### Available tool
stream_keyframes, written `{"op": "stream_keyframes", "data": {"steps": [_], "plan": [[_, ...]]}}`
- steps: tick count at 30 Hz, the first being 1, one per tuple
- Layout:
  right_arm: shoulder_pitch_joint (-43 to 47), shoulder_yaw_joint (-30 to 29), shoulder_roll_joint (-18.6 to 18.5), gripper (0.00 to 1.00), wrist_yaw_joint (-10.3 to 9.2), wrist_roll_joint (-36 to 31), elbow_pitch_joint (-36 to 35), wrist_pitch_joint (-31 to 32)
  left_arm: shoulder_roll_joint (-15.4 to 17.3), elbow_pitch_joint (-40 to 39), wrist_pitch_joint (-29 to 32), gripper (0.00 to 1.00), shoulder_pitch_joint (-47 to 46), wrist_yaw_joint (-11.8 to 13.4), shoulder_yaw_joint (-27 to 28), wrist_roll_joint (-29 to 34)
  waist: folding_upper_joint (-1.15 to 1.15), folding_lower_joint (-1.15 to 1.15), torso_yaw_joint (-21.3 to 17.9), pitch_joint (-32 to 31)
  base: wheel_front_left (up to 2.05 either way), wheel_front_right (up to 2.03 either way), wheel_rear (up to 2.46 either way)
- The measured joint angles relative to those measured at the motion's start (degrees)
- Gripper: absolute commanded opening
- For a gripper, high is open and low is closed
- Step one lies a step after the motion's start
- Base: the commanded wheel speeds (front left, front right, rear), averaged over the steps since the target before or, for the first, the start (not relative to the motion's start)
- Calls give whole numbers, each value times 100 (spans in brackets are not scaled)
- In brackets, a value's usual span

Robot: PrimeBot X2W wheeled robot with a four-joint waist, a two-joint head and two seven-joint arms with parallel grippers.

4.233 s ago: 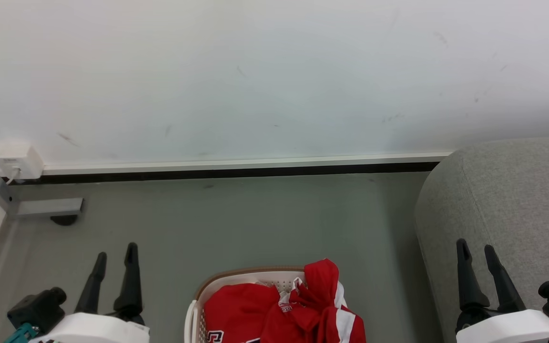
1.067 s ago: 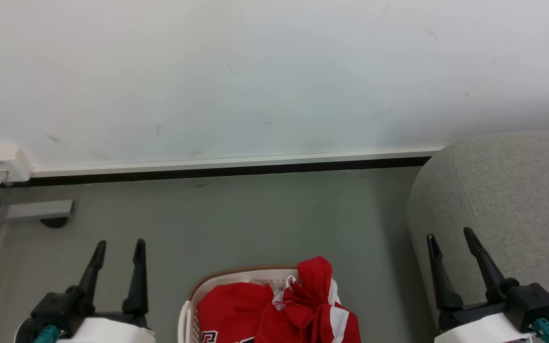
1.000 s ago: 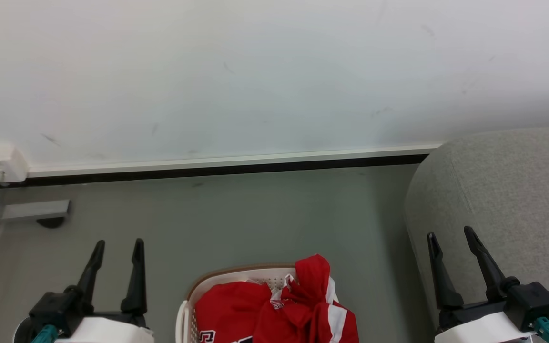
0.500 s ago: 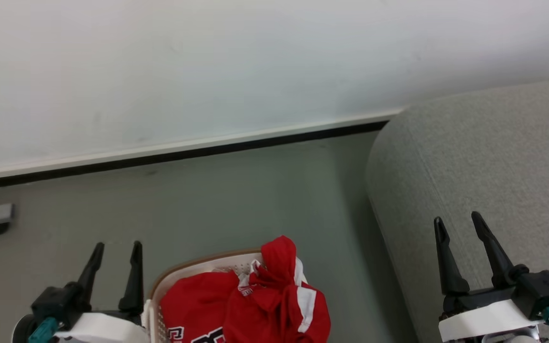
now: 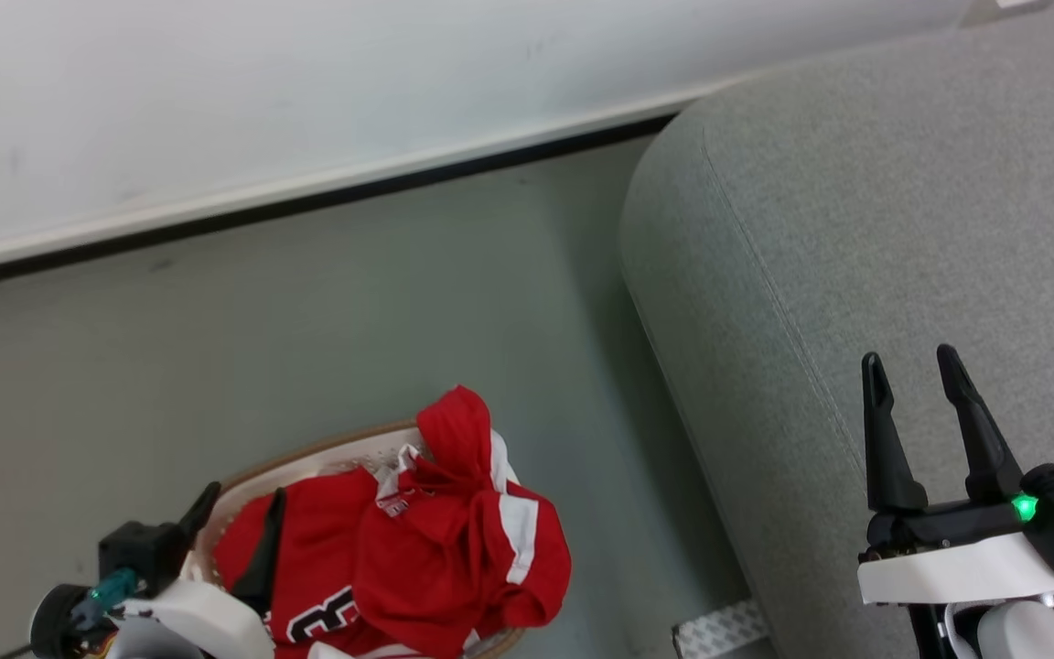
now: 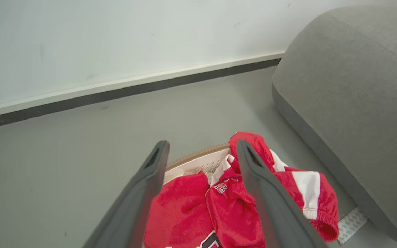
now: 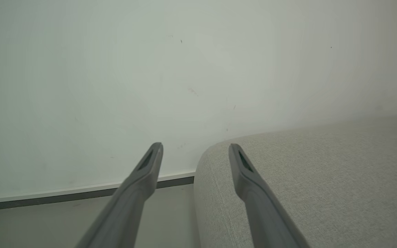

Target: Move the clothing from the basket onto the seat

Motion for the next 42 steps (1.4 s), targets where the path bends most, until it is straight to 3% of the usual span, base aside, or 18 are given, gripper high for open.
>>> {"op": "stream_keyframes", "data": {"steps": [14, 24, 36, 42], "plan": [[-422, 11, -3, 100, 0, 493, -766, 0, 845, 1711, 0, 100, -1238, 0, -1652, -701, 0, 1, -418, 1249, 0, 0, 0], [-650, 147, 0, 100, 0, 1022, -1315, 0, 1344, 2654, 330, 100, -2185, 0, -2889, -677, 0, 1, -775, 2087, 0, 0, 0], [-630, 259, -4, 100, 0, 1221, -1459, 0, 1463, 3301, 731, 100, -2793, 0, -4348, -425, 0, 1, -1191, 2523, 0, 0, 0], [-651, 375, -3, 100, 0, 1276, -1515, 0, 1484, 3437, 1237, 100, -2995, 0, -4890, -775, 0, 0, -1292, 2781, 0, 0, 0]]}}
